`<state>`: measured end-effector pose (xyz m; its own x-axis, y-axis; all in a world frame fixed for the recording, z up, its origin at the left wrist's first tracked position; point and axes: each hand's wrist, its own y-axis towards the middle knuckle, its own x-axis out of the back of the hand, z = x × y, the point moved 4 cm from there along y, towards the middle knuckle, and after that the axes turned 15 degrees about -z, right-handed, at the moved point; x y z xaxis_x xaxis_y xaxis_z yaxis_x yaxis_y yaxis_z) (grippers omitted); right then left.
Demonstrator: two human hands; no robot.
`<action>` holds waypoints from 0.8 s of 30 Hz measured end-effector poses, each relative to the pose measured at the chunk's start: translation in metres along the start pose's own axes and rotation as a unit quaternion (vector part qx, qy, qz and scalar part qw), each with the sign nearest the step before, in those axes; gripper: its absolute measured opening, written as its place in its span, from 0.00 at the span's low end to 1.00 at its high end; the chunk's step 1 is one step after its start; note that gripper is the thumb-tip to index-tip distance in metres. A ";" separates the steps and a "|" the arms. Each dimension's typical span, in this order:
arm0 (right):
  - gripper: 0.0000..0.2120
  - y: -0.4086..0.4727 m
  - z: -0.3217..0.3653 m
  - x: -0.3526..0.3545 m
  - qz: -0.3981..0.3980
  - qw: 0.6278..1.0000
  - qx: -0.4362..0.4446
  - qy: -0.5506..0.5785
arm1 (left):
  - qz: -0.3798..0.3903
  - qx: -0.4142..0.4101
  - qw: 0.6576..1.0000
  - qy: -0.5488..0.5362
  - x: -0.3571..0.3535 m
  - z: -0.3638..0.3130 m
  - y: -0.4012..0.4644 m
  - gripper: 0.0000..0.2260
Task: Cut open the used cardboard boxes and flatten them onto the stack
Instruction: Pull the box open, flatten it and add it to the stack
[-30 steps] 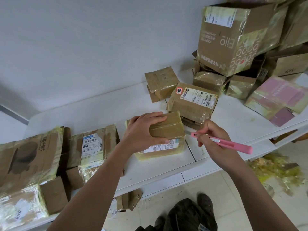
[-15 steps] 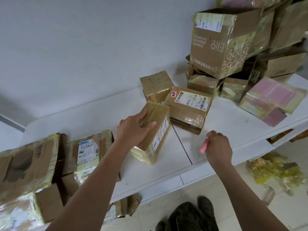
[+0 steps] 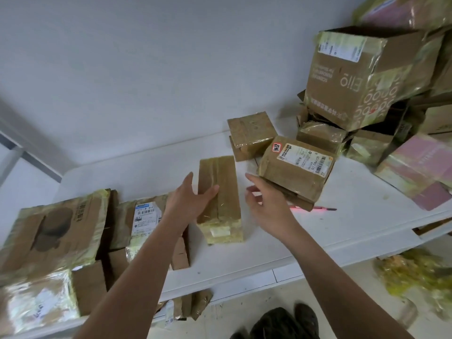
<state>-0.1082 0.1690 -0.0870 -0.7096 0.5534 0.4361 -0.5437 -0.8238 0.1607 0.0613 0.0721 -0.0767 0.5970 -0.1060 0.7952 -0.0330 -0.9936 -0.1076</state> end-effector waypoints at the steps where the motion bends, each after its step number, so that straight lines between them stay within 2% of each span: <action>1: 0.21 0.003 0.008 -0.010 0.014 1.000 0.007 -0.008 | 0.014 0.016 1.000 -0.019 -0.002 0.001 -0.001 0.35; 3: 0.23 0.009 0.018 -0.026 0.034 0.997 0.027 -0.066 | 0.058 0.051 0.994 -0.075 -0.009 0.005 -0.001 0.27; 6: 0.25 0.016 0.024 -0.038 0.059 0.989 0.044 -0.125 | 0.097 0.110 0.981 -0.126 -0.013 0.016 0.001 0.24; 9: 0.25 0.023 0.024 -0.041 0.072 0.985 0.057 -0.147 | 0.057 0.118 0.982 -0.134 -0.013 0.020 0.007 0.21; 13: 0.24 0.027 0.026 -0.043 0.070 0.983 0.064 -0.160 | -0.021 0.085 0.994 -0.071 -0.016 0.019 0.009 0.18; 15: 0.27 0.026 0.027 -0.044 0.064 0.981 0.063 -0.172 | -0.036 0.078 0.994 -0.062 -0.018 0.018 0.008 0.17; 19: 0.39 0.026 0.032 -0.046 0.062 0.976 0.057 -0.201 | -0.025 0.093 0.992 -0.087 -0.019 0.019 0.008 0.15; 24: 0.38 0.032 0.028 -0.045 0.071 0.979 0.029 -0.187 | 0.031 0.157 0.967 -0.199 -0.014 0.021 0.010 0.13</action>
<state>-0.0814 0.1144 -0.0762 -0.5560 0.3586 0.7498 -0.4184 -0.9003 0.1203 0.0696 0.0642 -0.1015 0.8653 -0.0797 0.4948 0.1289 -0.9187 -0.3733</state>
